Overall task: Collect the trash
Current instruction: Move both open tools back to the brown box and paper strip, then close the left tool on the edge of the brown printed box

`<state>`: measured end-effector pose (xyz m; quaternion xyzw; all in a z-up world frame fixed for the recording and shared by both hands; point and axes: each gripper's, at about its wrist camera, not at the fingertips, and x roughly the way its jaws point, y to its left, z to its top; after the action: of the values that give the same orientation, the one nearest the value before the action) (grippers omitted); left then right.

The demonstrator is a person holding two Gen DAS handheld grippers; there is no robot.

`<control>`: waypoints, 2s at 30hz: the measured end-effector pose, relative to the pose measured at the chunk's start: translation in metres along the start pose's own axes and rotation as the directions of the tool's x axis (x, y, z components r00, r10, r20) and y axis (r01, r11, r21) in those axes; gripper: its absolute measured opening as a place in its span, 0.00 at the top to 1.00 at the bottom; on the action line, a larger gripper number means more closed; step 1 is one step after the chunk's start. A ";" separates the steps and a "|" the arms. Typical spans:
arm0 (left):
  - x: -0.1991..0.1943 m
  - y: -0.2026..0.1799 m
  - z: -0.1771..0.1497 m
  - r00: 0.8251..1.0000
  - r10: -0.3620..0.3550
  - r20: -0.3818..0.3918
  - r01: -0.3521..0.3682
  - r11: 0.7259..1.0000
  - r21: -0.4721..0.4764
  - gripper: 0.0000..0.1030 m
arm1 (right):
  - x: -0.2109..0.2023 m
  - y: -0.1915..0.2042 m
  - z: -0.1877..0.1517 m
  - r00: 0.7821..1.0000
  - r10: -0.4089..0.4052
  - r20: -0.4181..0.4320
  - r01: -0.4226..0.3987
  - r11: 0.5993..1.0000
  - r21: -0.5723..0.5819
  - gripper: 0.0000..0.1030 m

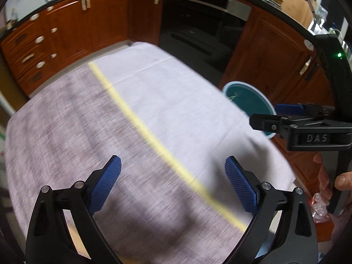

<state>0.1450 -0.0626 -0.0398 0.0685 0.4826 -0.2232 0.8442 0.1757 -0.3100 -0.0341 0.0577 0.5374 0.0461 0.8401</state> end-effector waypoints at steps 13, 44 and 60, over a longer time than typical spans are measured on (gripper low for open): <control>-0.083 0.116 -0.115 0.990 0.140 0.003 -0.137 0.975 -0.176 0.06 | 0.004 0.159 -0.042 0.995 0.067 -0.073 -0.084 0.960 -0.269 0.14; -0.092 0.162 -0.219 1.000 -0.015 -0.017 0.009 0.951 -0.309 0.18 | 0.074 0.296 -0.085 0.970 0.097 -0.223 -0.192 0.866 -0.461 0.25; -0.058 0.159 -0.177 0.998 -0.042 -0.039 0.031 0.965 -0.261 0.20 | 0.082 0.267 -0.056 0.977 0.086 -0.197 -0.163 0.893 -0.419 0.39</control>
<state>0.0515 0.1560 -0.0997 -0.0467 0.5276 -0.1719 0.8306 0.1545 -0.0313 -0.0916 -0.0997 0.5798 0.2230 0.7772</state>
